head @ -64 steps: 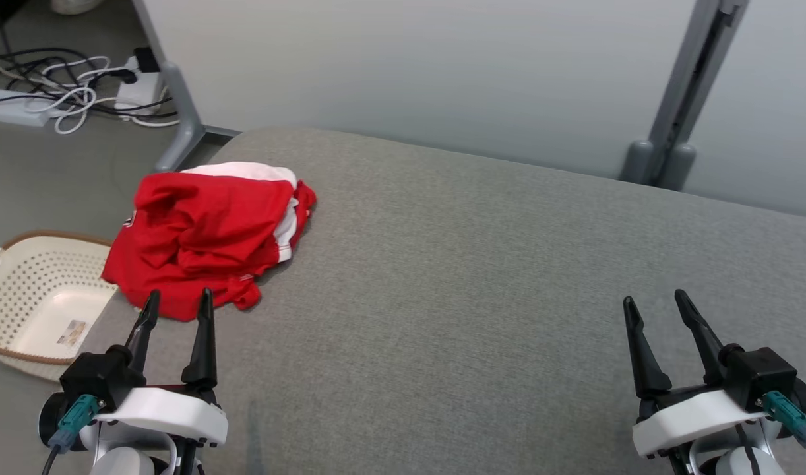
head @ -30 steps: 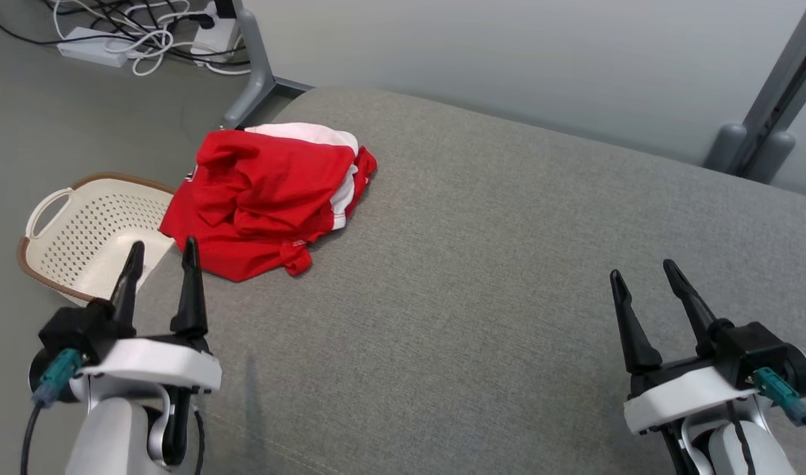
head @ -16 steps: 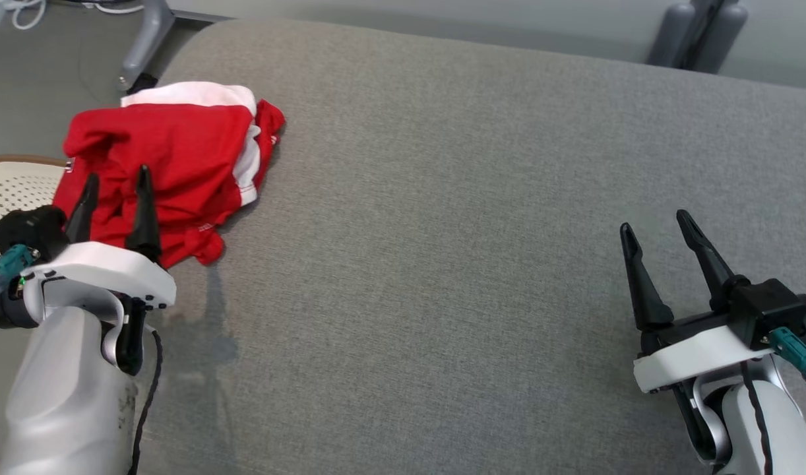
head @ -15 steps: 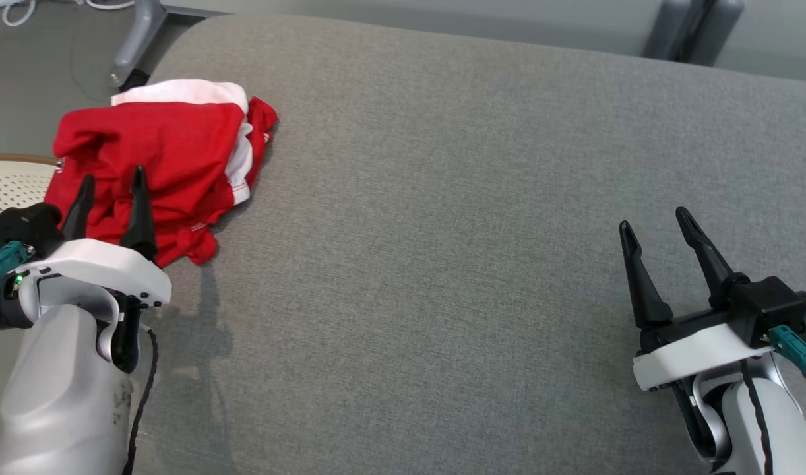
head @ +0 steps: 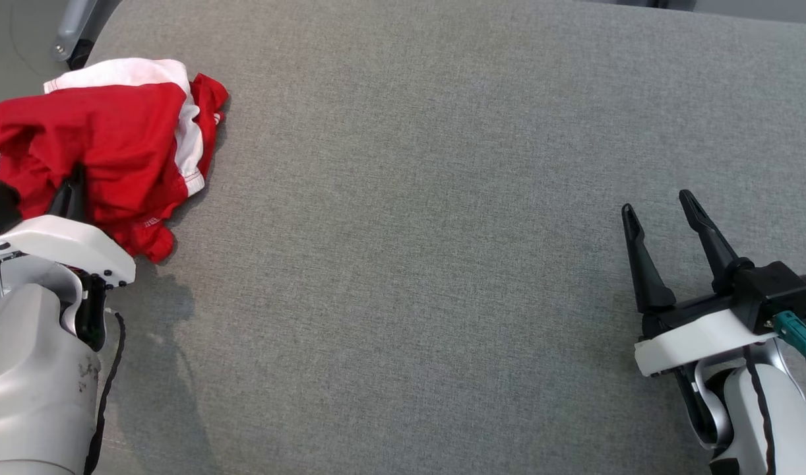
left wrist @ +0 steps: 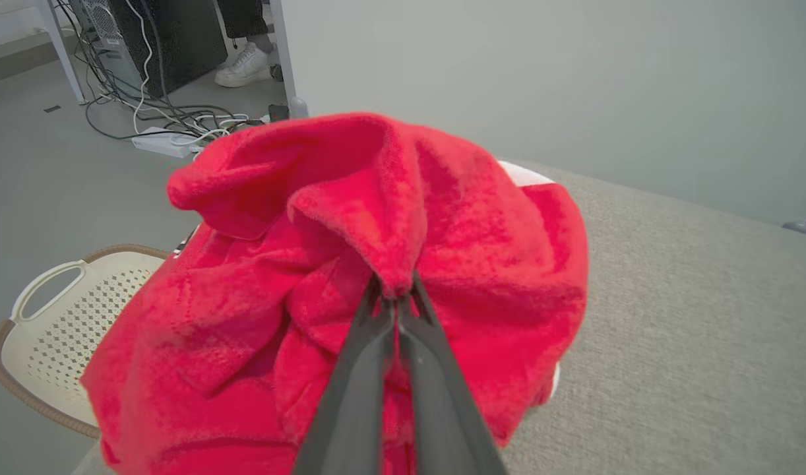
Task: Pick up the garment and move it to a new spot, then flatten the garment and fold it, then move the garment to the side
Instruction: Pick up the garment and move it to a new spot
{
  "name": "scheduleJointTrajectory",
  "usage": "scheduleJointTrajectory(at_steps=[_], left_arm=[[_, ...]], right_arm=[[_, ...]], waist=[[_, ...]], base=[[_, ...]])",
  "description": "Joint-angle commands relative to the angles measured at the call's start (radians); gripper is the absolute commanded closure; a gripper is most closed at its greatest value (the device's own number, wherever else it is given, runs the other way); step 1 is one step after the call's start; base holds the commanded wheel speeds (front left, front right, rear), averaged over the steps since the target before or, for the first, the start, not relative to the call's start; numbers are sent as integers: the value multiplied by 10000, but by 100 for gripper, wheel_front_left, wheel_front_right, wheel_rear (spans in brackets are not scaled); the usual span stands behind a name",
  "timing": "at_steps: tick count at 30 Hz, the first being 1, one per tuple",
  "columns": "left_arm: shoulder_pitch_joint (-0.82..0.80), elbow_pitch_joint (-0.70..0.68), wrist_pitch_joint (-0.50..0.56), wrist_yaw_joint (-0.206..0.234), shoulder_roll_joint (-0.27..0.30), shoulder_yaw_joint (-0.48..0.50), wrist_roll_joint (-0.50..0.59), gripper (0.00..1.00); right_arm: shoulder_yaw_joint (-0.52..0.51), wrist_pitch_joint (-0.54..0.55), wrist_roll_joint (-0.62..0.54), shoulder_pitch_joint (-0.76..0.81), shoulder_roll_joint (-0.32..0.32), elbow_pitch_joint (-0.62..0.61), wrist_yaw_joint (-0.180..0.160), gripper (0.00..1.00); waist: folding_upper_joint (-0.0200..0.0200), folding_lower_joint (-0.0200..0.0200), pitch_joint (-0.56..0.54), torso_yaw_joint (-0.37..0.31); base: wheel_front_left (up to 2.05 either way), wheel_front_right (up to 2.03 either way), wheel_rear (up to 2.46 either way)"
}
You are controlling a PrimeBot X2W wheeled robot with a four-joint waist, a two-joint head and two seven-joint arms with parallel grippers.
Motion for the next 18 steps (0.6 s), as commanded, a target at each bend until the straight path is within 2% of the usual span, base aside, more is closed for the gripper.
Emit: scheduleJointTrajectory(at_steps=[1,5,10,18], left_arm=[[-12,-195,-64,-3,68,5,2,100],[671,-1677,-78,-5,81,238,177,100],[1925,-3695,-71,76,-298,489,531,100],[4187,-6024,-73,255,-933,387,984,100]], right_arm=[[-42,-70,-17,-90,-3,-3,4,0],[-127,-151,48,16,54,127,4,0],[-316,-265,96,348,170,296,3,0],[-434,-383,205,976,445,472,3,0]], waist=[[0,0,-73,27],[0,0,-394,82],[0,0,-1033,177],[0,0,-2197,152]], base=[[0,0,0],[0,0,0],[0,0,0],[0,0,0]])
